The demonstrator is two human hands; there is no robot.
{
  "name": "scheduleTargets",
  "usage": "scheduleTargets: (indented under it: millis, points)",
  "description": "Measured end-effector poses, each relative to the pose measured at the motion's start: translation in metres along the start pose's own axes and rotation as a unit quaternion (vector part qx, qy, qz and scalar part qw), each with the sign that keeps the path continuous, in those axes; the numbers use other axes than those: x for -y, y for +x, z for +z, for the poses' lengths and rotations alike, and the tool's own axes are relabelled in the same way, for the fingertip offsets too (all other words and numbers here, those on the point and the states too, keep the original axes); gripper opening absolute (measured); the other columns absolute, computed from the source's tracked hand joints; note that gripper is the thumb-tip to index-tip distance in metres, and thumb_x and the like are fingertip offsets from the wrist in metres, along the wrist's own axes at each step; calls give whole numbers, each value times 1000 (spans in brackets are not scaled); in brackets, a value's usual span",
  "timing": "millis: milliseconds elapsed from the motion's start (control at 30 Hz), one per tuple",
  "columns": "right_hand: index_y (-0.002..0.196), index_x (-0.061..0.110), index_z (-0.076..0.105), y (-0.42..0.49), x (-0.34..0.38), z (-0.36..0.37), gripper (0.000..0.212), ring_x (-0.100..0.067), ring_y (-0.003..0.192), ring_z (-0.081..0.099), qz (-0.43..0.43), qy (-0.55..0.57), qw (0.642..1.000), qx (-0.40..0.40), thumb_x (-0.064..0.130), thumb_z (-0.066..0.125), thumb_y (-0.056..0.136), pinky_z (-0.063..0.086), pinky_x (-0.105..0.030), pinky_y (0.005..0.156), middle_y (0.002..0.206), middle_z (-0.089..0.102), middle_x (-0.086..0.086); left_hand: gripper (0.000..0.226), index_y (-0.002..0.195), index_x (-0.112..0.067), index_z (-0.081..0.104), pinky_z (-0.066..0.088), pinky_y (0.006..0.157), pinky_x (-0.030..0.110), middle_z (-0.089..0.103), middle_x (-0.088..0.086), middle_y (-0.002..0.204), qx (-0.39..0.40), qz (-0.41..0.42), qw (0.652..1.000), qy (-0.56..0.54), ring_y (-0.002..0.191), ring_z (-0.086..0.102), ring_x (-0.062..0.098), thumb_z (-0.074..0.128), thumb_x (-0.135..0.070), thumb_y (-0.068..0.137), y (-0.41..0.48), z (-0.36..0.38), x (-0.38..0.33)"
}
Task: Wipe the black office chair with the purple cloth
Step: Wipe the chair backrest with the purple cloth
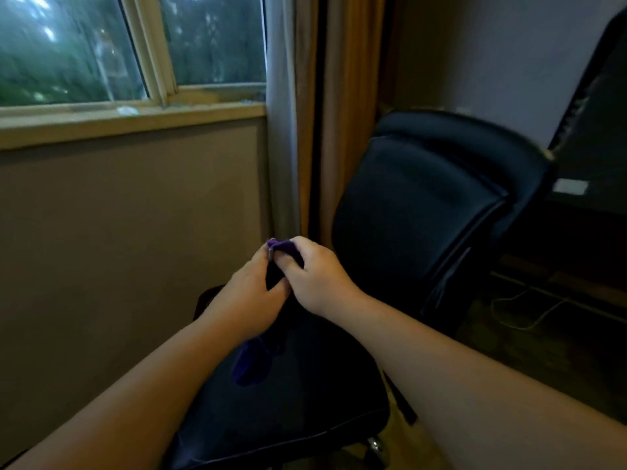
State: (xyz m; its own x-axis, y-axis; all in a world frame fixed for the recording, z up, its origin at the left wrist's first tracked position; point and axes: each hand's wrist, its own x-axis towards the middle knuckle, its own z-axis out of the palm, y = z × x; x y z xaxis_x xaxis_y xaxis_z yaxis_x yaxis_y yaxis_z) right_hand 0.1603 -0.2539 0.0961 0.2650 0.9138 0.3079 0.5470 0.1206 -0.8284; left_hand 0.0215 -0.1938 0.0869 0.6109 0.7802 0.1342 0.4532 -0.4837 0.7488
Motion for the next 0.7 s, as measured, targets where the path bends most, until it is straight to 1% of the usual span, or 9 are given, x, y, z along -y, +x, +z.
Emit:
scheduleTargets:
  millis: [100, 200, 267, 333, 400, 467, 567, 633, 700]
  points:
    - [109, 30, 69, -12, 22, -40, 18, 0, 89, 67, -13, 8, 1000, -27, 40, 56, 101, 57, -26, 79, 96, 71, 11, 42, 132, -48, 40, 56, 55, 14, 69, -14, 93, -14, 39, 998, -54, 79, 70, -5, 57, -40, 95, -3, 5, -42]
    - [101, 25, 72, -24, 38, -80, 24, -5, 83, 68, -49, -41, 996, -65, 44, 56, 100, 59, -35, 76, 90, 73, 6, 42, 136, -43, 42, 54, 60, 10, 68, -15, 102, -13, 72, 990, -117, 87, 68, -7, 57, -33, 98, -6, 13, -82]
    - [87, 25, 73, -30, 51, -107, 40, -9, 74, 69, -53, -94, 991, -84, 57, 51, 97, 59, -44, 72, 78, 72, 4, 42, 134, -45, 40, 54, 63, 10, 64, -19, 110, -12, 91, 983, -160, 93, 66, -7, 57, -33, 98, -8, 21, -105]
    - [66, 24, 67, -32, 63, -140, 61, -9, 59, 64, -54, -165, 978, -113, 73, 40, 90, 54, -42, 60, 61, 66, 4, 47, 134, -51, 34, 52, 63, 11, 58, -23, 111, -20, 97, 974, -203, 97, 63, -2, 57, -35, 97, -11, 29, -124]
    - [60, 22, 63, -31, 73, -178, 72, -13, 57, 61, -65, -226, 959, -157, 80, 31, 86, 49, -38, 60, 56, 62, 4, 47, 134, -49, 31, 52, 60, 12, 56, -19, 112, -37, 86, 963, -252, 96, 63, 3, 57, -37, 97, -10, 37, -139]
    - [64, 21, 65, -29, 77, -217, 71, -17, 66, 62, -78, -294, 931, -201, 77, 29, 90, 51, -42, 72, 63, 64, 5, 41, 131, -48, 34, 53, 60, 15, 57, -15, 111, -55, 71, 957, -276, 91, 66, 7, 55, -38, 98, -8, 44, -150]
    - [70, 28, 61, -27, 67, -270, 46, -21, 82, 56, -67, -391, 887, -236, 59, 42, 99, 46, -45, 85, 82, 61, 3, 23, 112, -58, 46, 56, 68, 22, 66, -13, 105, -60, 82, 960, -261, 87, 70, 3, 50, -38, 100, -4, 54, -159]
    - [94, 28, 71, -27, 49, -294, 25, -26, 107, 58, -26, -396, 894, -207, 41, 52, 102, 43, -41, 97, 109, 63, -4, 23, 110, -60, 50, 58, 79, 31, 68, -14, 105, -56, 85, 962, -254, 92, 69, 6, 49, -40, 100, -4, 59, -161]
    - [121, 22, 70, -30, 25, -301, 25, -25, 134, 48, 28, -354, 922, -158, 27, 52, 105, 31, -28, 107, 143, 54, -5, 22, 110, -62, 51, 59, 81, 35, 69, -17, 104, -53, 84, 964, -247, 95, 69, 6, 49, -44, 98, -6, 60, -161]
